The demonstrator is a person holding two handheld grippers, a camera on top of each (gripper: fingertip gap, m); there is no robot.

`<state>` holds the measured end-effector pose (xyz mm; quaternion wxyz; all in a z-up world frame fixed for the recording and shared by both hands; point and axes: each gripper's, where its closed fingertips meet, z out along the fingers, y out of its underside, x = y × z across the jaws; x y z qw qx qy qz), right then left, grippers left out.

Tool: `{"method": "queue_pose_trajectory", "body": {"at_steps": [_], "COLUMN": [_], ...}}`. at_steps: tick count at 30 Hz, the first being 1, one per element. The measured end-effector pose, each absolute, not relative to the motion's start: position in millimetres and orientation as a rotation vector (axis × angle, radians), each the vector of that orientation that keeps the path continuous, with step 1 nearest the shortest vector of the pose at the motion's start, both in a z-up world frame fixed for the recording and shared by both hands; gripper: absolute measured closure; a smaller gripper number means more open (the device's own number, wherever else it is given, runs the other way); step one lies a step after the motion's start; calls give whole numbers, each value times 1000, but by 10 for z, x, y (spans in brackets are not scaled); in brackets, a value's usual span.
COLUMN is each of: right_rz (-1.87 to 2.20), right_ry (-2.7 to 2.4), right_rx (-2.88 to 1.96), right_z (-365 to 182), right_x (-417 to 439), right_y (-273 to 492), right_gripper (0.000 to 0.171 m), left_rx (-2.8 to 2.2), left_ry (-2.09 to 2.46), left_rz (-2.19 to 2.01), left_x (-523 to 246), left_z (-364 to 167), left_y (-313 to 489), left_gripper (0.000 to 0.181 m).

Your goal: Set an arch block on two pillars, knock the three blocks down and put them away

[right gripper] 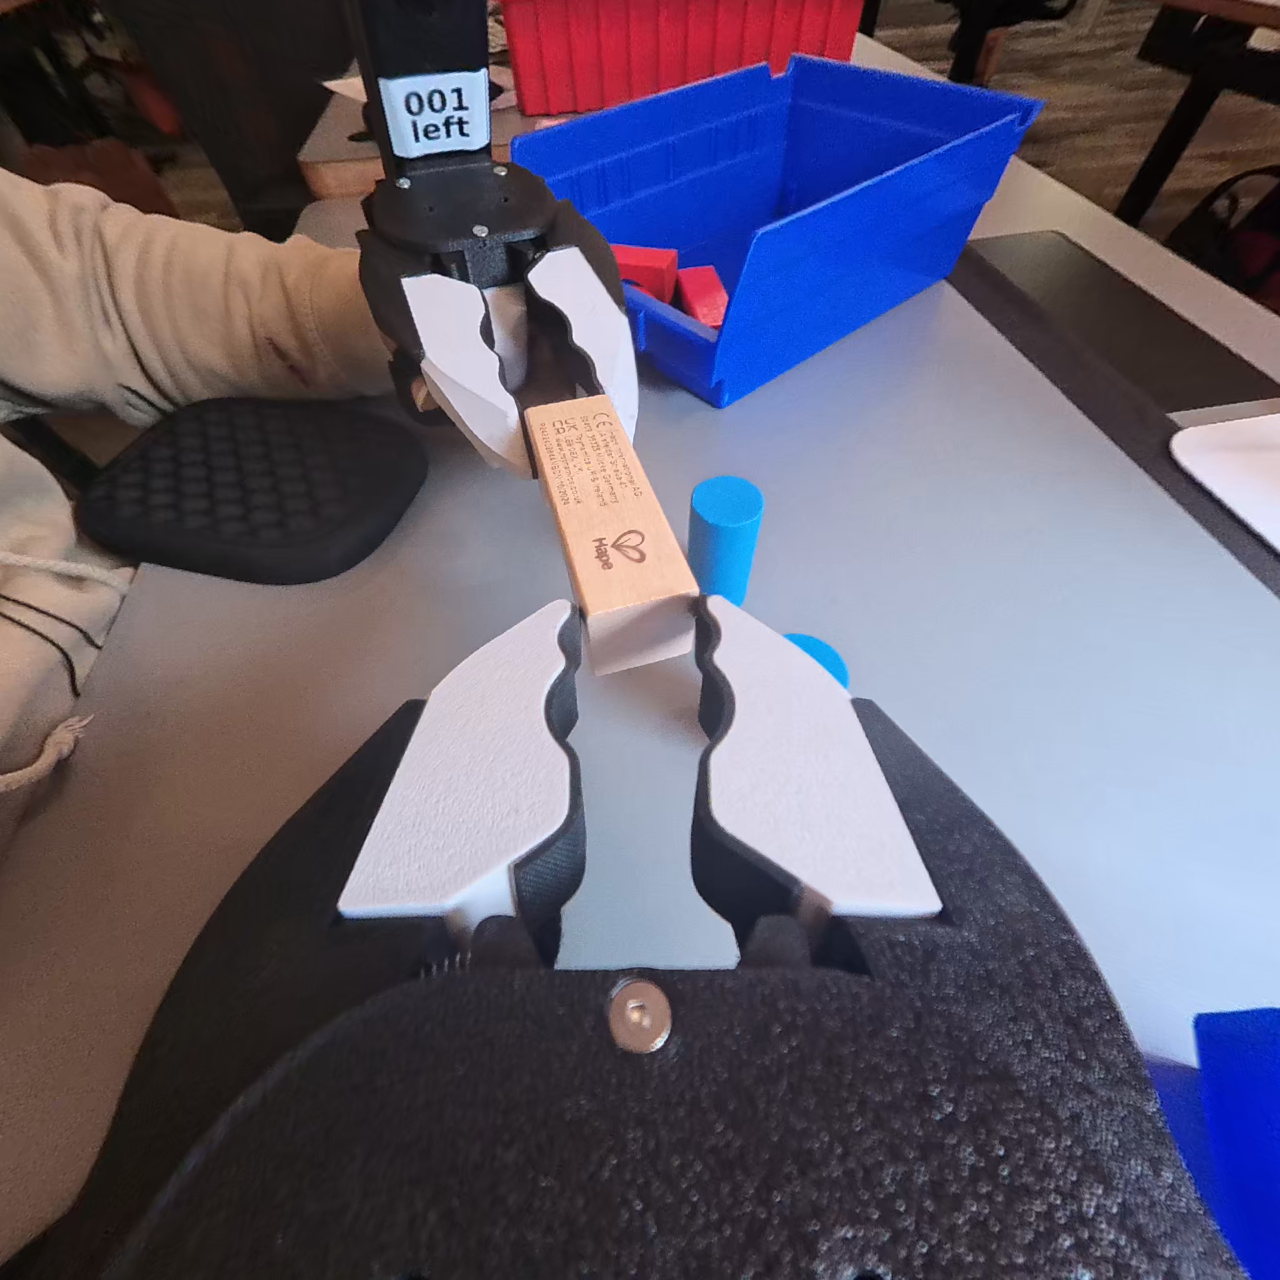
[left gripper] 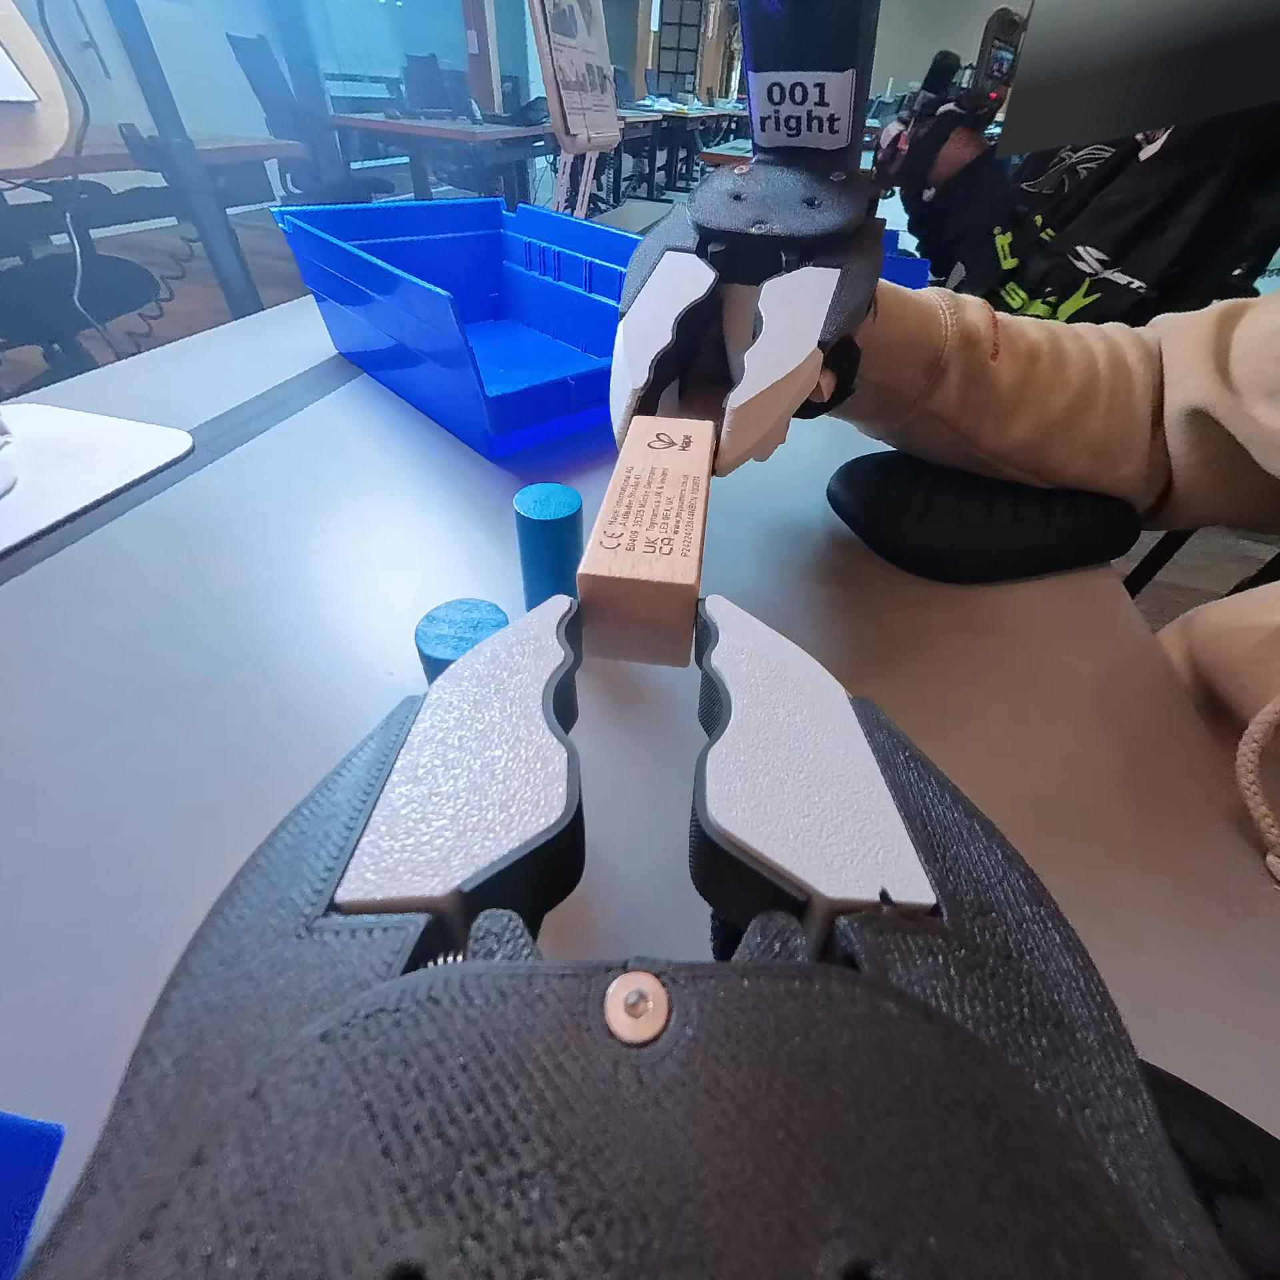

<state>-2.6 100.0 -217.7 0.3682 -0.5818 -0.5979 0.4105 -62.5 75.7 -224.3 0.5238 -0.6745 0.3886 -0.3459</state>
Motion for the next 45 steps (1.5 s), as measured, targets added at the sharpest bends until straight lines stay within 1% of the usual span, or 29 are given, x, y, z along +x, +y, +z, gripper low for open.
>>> {"method": "queue_pose_trajectory", "body": {"at_steps": [11, 22, 45], "right_rz": [923, 982, 955], "right_ry": [-1531, -1533, -1540], "right_rx": [-1487, -1555, -1573], "right_z": [-1895, -2200, -2317], "right_x": [-112, -102, -86], "right_y": [1434, 1586, 1593], "right_gripper": [140, 140, 140], "left_rx": [-1637, -1710, -1734], "left_ry": [1055, 1087, 1106], "left_rz": [-741, -721, -737], "left_x": [-733, -731, -720], "left_z": [-1997, -2212, -2367], "left_y": [1179, 1345, 1358], "left_gripper": [150, 150, 150]}}
